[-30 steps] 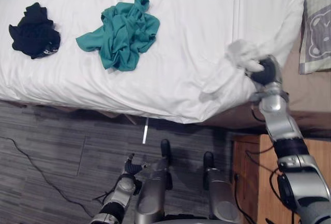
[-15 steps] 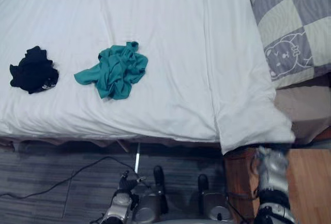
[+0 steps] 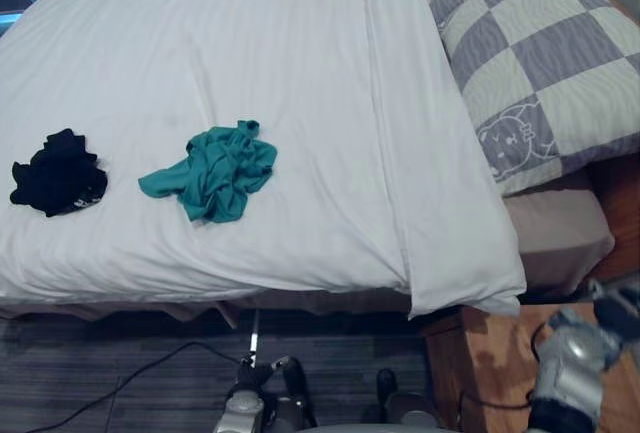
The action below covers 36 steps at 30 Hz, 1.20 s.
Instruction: Tidy the bed and pick cloth on bed and put in laundry
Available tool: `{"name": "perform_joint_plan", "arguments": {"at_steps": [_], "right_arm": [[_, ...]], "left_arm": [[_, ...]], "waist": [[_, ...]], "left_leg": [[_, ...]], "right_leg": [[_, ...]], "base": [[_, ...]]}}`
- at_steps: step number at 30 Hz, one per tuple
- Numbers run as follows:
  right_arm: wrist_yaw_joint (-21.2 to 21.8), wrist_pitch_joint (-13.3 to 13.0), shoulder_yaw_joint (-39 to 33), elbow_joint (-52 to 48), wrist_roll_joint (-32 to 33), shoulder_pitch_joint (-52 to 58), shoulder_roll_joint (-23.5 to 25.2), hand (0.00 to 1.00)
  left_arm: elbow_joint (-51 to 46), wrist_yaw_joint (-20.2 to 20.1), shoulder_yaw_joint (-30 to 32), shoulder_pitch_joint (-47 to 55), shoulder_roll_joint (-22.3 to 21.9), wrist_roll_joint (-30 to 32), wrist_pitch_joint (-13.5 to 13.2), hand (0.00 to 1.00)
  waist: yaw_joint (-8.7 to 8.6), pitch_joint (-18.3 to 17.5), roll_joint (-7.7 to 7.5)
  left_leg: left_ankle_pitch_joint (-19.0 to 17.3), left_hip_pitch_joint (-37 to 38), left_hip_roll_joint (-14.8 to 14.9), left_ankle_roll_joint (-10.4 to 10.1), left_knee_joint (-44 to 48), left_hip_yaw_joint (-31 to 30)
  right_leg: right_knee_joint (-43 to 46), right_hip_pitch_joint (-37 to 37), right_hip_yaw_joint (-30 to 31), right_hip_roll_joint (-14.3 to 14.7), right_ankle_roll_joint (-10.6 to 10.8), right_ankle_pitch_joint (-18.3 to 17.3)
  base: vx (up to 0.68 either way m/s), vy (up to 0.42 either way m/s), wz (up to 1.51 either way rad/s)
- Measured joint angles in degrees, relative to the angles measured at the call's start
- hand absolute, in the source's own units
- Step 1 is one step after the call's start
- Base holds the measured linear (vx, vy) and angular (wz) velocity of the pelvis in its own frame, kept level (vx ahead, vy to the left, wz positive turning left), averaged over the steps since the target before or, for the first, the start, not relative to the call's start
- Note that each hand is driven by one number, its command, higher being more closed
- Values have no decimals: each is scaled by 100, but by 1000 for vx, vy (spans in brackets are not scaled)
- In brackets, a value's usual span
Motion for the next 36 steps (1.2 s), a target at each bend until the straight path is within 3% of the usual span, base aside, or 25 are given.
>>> {"name": "perform_joint_plan", "arguments": {"at_steps": [4,9,18,21,25,26,31,33,34,35,36], "right_arm": [[276,-71,816,193,-334,-1061,-861,100],[475,-177,1693,485,-492,-2576,-1612,100],[602,-186,2043,2400,-371,-2842,-1707,100],[624,-396,2014,2393,-332,-2680,-1608,100],[739,-653,1561,2139,-307,-2127,-910,100],[772,-688,1466,2010,-306,-1830,-699,0],[1079,-756,1068,2533,-191,-728,-3,0],[1239,-466,842,3343,-135,-415,139,0],[1342,-250,760,3892,-131,-201,205,0],[1435,-70,728,4270,-131,87,328,0],[1593,80,696,4543,-148,574,450,0]], "left_arm": [[30,-10,-315,-47,176,-6,-75,0],[-93,26,-543,-409,241,-140,-158,0],[112,254,-928,-793,432,-369,-144,0],[182,274,-917,-863,445,-455,-134,0],[166,314,-813,-877,449,-452,-108,0],[149,319,-733,-871,424,-450,-104,0],[132,303,-512,-781,384,-285,-60,0],[64,294,-387,-820,358,-236,-46,0],[-28,290,-310,-796,340,-225,-45,0],[-79,292,-157,-737,330,-222,-44,0],[-71,300,29,-727,338,-206,-6,0]], "waist": [[-1,185,91],[102,975,402],[307,1259,606],[273,1298,549],[149,1386,410],[129,1409,351],[-12,1334,92],[-23,1352,27],[-17,1362,33],[-43,1359,67],[-111,1346,49]], "left_leg": [[138,-184,-26,79,3,-269],[311,-543,-63,107,39,-450],[486,-1165,-284,200,46,-553],[477,-1136,-282,193,44,-519],[448,-887,-242,154,38,-498],[405,-746,-220,129,36,-439],[178,-467,-189,147,119,-290],[-227,-740,-135,152,926,-80],[-632,-888,75,186,1578,431],[-1135,-962,469,270,2400,1168],[-1580,-962,966,514,3470,1750]], "right_leg": [[43,-86,-147,-6,-8,6],[543,-606,-241,-18,2,-66],[1615,-1675,-229,-223,12,-496],[1641,-1698,-178,-216,30,-542],[1438,-1359,-189,-161,30,-562],[1283,-1160,-187,-139,19,-545],[881,-680,-186,-179,37,-463],[905,-565,-255,-304,47,-468],[912,-440,-277,-364,59,-480],[903,-273,-279,-376,52,-490],[909,-36,-260,-542,163,-584]], "base": [[-9,9,26],[-75,13,16],[-1,-35,10],[38,-62,-7],[51,-72,-3],[52,-33,-8],[117,-17,-7],[103,15,4],[77,58,-5],[81,111,-25],[94,140,-24]]}}
